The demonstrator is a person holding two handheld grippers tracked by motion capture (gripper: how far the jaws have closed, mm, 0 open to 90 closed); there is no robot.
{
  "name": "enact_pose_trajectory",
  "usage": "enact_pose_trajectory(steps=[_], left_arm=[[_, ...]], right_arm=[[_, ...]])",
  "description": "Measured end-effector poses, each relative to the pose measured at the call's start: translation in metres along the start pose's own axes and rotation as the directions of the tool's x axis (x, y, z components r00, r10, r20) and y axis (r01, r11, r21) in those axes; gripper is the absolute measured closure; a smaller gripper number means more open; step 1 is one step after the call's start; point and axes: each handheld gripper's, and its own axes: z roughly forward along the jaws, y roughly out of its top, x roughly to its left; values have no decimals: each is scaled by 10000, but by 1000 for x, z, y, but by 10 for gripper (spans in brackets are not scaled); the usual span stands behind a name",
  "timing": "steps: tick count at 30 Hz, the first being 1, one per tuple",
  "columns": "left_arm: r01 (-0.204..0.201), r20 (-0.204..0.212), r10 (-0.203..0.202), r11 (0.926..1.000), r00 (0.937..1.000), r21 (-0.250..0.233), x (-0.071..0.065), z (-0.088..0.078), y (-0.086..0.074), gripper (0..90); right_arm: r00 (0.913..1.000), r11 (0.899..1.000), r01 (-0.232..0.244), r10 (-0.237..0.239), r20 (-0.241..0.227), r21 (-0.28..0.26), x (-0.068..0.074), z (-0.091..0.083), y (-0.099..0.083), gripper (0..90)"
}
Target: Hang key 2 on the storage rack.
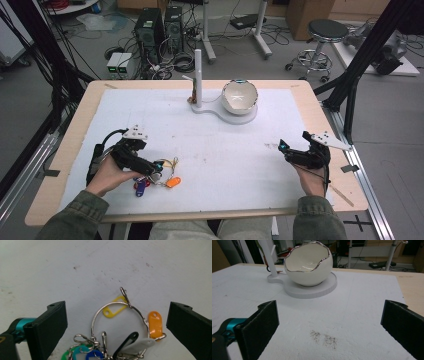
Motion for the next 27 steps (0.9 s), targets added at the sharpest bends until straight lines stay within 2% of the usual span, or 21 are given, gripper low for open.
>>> enact_pose_trajectory(steps=[5, 9, 11, 14, 22, 27], left_arm=[[-395, 378, 381, 9986, 9986, 358, -4, 2, -12, 39], [-264, 866, 236, 9992, 9960, 310, -1, 3, -22, 40], [-306, 926, 274, 9990, 9953, 340, -1, 3, -27, 77], [-301, 1028, 261, 9988, 9944, 379, -2, 5, -30, 81], [-611, 1155, 527, 9957, 9919, 700, -6, 16, -37, 129], [-821, 1391, 713, 9939, 9877, 735, -9, 21, -38, 237]], right_arm=[[10000, 10000, 18, -18, 6, -23, 0, 0, 0, 7], [10000, 10000, -9, 9, -2, -11, 0, 0, 0, 7], [10000, 10000, 17, -17, -6, -13, 0, 0, 0, 7], [10000, 10000, 1, -1, 14, -1, 0, 0, 0, 7], [10000, 10000, 7, -7, 19, 10, 0, 0, 0, 7], [10000, 10000, 15, -15, 1, 36, 0, 1, 0, 7]])
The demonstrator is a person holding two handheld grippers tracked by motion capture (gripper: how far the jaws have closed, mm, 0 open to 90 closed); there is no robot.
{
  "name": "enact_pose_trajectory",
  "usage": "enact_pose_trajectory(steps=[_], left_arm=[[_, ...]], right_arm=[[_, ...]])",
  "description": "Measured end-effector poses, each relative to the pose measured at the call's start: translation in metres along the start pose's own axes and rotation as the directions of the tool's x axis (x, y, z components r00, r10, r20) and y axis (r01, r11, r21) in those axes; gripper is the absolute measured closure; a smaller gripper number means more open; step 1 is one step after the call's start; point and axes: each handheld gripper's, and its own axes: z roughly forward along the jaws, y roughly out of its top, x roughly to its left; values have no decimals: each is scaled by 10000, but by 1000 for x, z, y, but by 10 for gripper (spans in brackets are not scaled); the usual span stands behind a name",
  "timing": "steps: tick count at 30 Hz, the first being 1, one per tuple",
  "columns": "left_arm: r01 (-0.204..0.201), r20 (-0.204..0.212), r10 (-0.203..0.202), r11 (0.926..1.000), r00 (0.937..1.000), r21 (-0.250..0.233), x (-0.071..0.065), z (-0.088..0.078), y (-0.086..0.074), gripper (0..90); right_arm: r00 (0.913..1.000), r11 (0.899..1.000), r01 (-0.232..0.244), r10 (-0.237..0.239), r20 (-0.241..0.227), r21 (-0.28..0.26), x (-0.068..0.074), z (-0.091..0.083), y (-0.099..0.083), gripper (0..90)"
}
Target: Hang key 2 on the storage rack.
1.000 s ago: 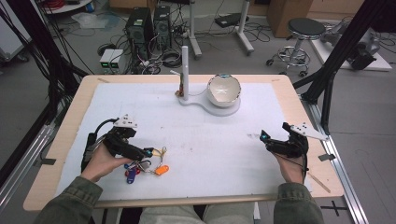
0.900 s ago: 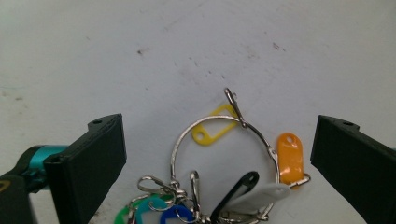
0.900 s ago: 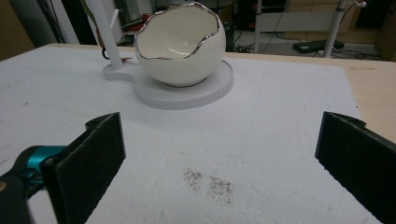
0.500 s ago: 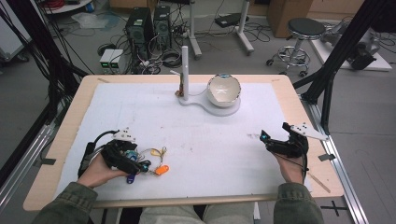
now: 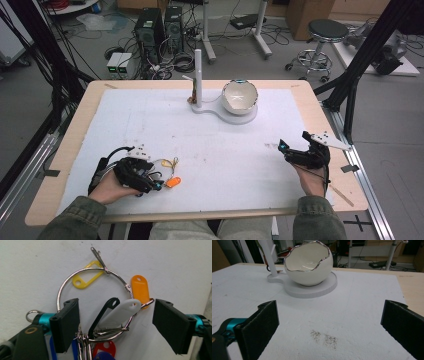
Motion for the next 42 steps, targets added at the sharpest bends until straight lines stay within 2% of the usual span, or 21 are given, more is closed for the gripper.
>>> enact_pose_trajectory(steps=[2, 4, 7, 8, 11, 13, 16, 20, 30, 32, 40, 42], left_arm=[[-86, 107, 86, 9999, 9999, 58, 2, 3, 0, 301], [-134, 448, 128, 9998, 9989, 134, 5, 5, 0, 390], [-78, 1099, 88, 9999, 9939, -98, 9, 5, 0, 637], [-116, 1129, 129, 9999, 9935, -129, 10, 5, 0, 710], [-147, 596, 159, 9997, 9981, -199, 11, 4, -1, 825], [41, 426, -31, 9997, 9991, -230, 13, 3, -2, 846], [383, 561, -370, 9990, 9977, -223, 17, 3, -1, 847], [591, 222, -581, 9971, 9981, -470, 18, -2, 0, 849], [520, 20, -522, 9898, 9986, -1329, 22, -26, 10, 850], [385, -150, -409, 9900, 9991, -1357, 21, -32, 14, 850], [440, -285, -505, 9801, 9983, -1933, 24, -51, 26, 850], [367, -358, -444, 9806, 9984, -1926, 25, -55, 29, 850]], right_arm=[[10000, 10000, 39, -39, -20, 2, 0, 0, 0, 7], [10000, 10000, 17, -17, -34, -3, 0, 0, 0, 7], [10000, 10000, 30, -30, -64, -17, 0, 0, 0, 7], [10000, 10000, 26, -26, -75, -5, 0, 0, 0, 7], [10000, 10000, 3, -3, -82, 19, 0, 1, 0, 7], [10000, 10000, -10, 10, -54, 24, 0, 1, 0, 7], [10000, 10000, -13, 14, -52, 32, 0, 1, 0, 7], [10000, 10000, 39, -39, -41, 39, 0, 1, 0, 7], [9999, 9999, 97, -97, -32, 45, 0, 2, 0, 7], [10000, 9999, 83, -83, -41, 59, 0, 2, 0, 7], [10000, 9999, 59, -59, -36, 90, 0, 2, 0, 7], [10000, 9999, 90, -90, -23, 68, 0, 2, 0, 7]])
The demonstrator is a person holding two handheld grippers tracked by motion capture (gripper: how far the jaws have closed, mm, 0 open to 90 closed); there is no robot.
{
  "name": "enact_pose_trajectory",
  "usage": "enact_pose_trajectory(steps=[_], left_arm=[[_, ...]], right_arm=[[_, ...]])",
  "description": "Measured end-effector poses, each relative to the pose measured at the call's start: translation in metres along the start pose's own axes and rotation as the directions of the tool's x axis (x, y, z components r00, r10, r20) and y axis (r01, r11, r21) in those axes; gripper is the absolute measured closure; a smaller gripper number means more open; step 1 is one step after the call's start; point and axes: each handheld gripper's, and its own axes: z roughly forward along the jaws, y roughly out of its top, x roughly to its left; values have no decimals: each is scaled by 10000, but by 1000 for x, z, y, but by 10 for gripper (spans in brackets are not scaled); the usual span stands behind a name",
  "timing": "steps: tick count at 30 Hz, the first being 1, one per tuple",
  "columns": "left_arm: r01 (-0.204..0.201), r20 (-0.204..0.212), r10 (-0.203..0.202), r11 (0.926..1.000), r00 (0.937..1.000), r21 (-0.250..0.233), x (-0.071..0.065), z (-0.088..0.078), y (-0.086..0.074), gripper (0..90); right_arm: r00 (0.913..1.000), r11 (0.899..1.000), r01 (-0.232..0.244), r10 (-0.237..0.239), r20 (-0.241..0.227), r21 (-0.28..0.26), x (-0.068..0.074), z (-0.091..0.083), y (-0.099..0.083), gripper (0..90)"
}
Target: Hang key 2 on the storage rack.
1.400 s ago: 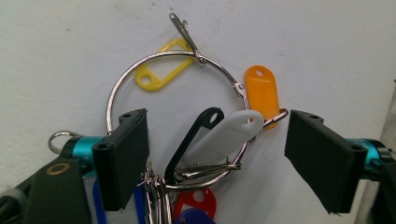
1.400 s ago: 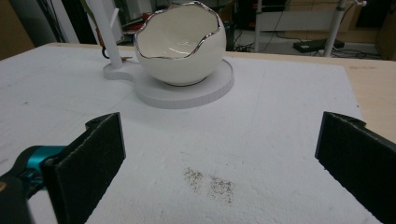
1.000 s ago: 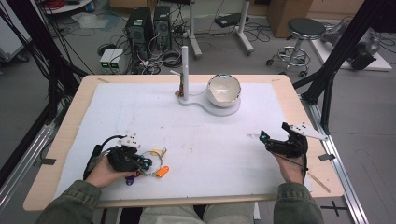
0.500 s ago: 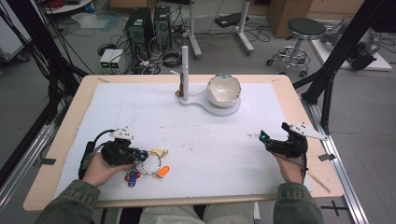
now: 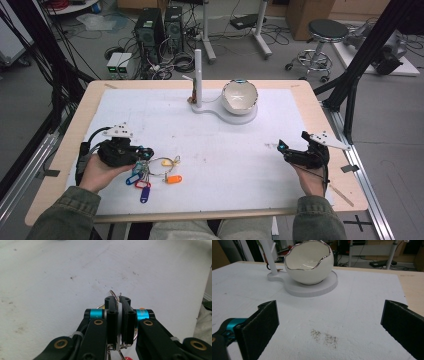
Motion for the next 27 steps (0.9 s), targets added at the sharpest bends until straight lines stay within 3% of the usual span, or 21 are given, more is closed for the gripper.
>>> enact_pose_trajectory(steps=[13, 23, 27], left_arm=[[-39, -261, 27, 9990, 9997, -441, 1, -17, 31, 851], [79, -278, -102, 9966, 9996, -819, 4, -24, 50, 851], [317, -212, -340, 9946, 9992, -983, 6, -26, 58, 850]], right_arm=[[10000, 10000, 0, 0, 29, 37, 0, 0, 0, 7], [10000, 10000, -5, 5, 29, 51, 0, 0, 0, 7], [10000, 10000, -51, 51, 46, 68, 0, 0, 0, 7]])
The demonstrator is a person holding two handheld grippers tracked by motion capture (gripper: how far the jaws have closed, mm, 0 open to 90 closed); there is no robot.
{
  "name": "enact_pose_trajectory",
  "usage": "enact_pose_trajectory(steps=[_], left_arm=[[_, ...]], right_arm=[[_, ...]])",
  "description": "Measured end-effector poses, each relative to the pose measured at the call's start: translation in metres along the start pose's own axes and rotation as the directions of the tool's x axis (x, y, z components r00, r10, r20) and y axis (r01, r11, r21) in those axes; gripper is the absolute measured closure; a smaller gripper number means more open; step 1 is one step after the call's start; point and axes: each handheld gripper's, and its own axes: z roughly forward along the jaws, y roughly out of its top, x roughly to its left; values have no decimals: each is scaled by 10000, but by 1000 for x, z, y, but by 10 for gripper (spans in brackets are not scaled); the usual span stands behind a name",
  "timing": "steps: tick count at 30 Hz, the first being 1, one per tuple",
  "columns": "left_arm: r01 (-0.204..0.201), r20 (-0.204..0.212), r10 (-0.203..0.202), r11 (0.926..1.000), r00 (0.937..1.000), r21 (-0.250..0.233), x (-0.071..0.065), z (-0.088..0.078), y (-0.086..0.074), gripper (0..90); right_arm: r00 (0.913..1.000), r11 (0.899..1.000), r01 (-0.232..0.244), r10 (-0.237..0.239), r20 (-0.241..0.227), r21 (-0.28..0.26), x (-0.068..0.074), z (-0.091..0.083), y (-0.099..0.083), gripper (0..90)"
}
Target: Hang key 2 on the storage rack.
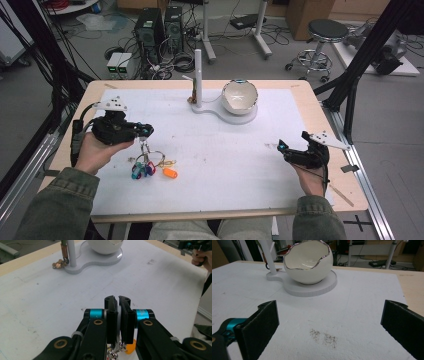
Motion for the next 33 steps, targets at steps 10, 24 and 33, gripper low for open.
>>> enact_pose_trajectory(steps=[10, 24, 33], left_arm=[[270, 68, -269, 9994, 9996, -215, 1, -2, 15, 852], [267, 169, -260, 9985, 9995, -475, 3, -2, 31, 852], [434, 121, -428, 9976, 9990, -531, 8, 1, 36, 852]], right_arm=[[10000, 10000, 27, -27, 5, -37, -1, 0, 0, 7], [10000, 10000, -4, 4, 1, -11, -1, 0, 0, 7], [10000, 10000, 21, -21, 13, 6, -1, 0, 0, 7]])
